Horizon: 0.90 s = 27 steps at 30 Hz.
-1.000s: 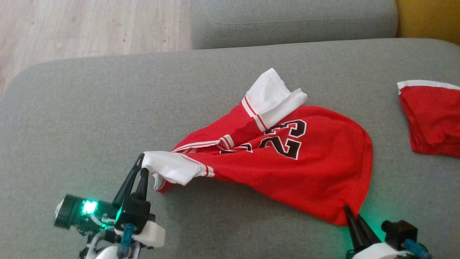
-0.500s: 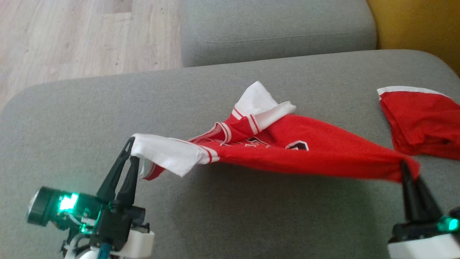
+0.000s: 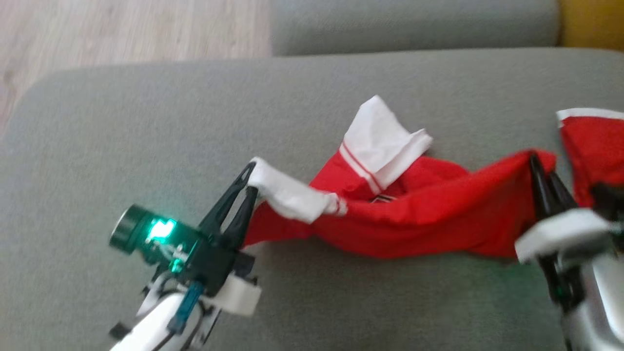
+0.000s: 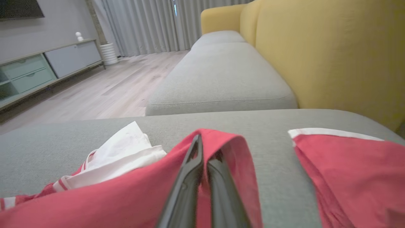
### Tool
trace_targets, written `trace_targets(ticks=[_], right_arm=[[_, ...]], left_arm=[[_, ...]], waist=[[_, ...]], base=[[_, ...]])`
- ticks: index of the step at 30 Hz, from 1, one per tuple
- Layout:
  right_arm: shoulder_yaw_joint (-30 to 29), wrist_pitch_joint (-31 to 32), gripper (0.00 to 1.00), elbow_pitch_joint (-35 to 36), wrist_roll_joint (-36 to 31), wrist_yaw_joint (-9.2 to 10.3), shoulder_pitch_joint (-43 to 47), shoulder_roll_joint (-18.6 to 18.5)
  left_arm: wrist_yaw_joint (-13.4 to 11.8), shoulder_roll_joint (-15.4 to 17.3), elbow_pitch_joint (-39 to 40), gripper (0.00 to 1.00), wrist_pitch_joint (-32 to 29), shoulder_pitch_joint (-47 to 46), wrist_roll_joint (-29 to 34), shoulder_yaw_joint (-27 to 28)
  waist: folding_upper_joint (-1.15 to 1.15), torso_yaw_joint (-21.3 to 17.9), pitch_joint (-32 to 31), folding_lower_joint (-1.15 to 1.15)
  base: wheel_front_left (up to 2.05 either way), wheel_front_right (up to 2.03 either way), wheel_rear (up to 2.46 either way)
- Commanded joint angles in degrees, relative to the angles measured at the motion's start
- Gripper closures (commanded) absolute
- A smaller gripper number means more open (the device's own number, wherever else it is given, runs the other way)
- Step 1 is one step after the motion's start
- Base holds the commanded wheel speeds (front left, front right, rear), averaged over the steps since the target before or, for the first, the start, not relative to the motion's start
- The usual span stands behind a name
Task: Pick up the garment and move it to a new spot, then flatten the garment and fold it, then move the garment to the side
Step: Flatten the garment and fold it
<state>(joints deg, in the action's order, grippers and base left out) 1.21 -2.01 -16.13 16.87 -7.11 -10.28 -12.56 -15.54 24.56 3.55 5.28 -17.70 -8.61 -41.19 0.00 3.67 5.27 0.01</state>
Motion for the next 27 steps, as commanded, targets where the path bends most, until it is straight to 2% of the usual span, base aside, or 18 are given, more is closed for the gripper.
trace_targets(ticks=[1, 4, 5, 6, 11, 16, 21, 27], right_arm=[[1.99, -1.28, 1.00, -0.01, 0.70, -0.37, -3.87, -1.50], [4.21, -4.56, 1.00, -8.75, 2.54, -0.37, -10.55, -2.30], [4.72, -5.38, 0.53, -11.35, 2.56, -0.37, -12.20, -2.61], [5.24, -6.34, 0.00, -13.61, 2.42, -0.37, -13.63, -2.88], [8.74, -9.96, 0.00, -19.51, 3.89, -0.37, -15.23, -4.19], [13.27, -10.68, 0.00, -17.14, 7.65, -0.37, -10.52, -7.58], [15.77, -7.08, 0.00, -13.26, 9.29, -0.37, -7.21, -12.42], [16.42, -2.30, 0.00, -12.25, 7.97, -0.37, -9.08, -16.76]], left_arm=[[0.16, 0.42, 0.67, 1.00, 0.75, -3.92, -0.19, 2.08], [0.51, -1.93, -3.09, 1.00, 2.44, -6.24, -0.22, 1.55], [0.63, -2.52, -4.22, 1.00, 2.86, -6.87, -0.27, 1.43], [0.73, -3.07, -5.30, 1.00, 3.30, -7.48, -0.30, 1.33], [0.80, -4.33, -9.57, 1.00, 4.94, -9.25, -0.88, 1.67], [0.40, -4.14, -11.62, 1.00, 5.63, -9.44, -1.76, 2.58], [0.15, -3.70, -11.94, 1.00, 5.66, -9.72, -2.12, 3.00], [0.12, -3.59, -12.08, 1.00, 5.64, -11.00, -1.81, 2.82]], waist=[[0.00, 1.74, 2.54, -0.01], [0.00, 2.34, 4.76, -0.01], [0.00, 2.42, 5.27, -0.01], [0.00, 2.46, 5.73, -0.01], [0.00, 1.63, 6.50, -0.01], [0.00, 0.42, 6.60, -0.01], [0.00, -0.04, 7.67, -0.01], [0.00, 0.93, 9.12, -0.01]], base=[[0.00, 0.00, 0.00], [0.00, 0.00, 0.00], [0.00, 0.00, 0.00], [0.00, 0.00, 0.00], [0.00, 0.00, 0.00], [0.00, 0.00, 0.00], [0.00, 0.00, 0.00], [0.00, 0.00, 0.00]])
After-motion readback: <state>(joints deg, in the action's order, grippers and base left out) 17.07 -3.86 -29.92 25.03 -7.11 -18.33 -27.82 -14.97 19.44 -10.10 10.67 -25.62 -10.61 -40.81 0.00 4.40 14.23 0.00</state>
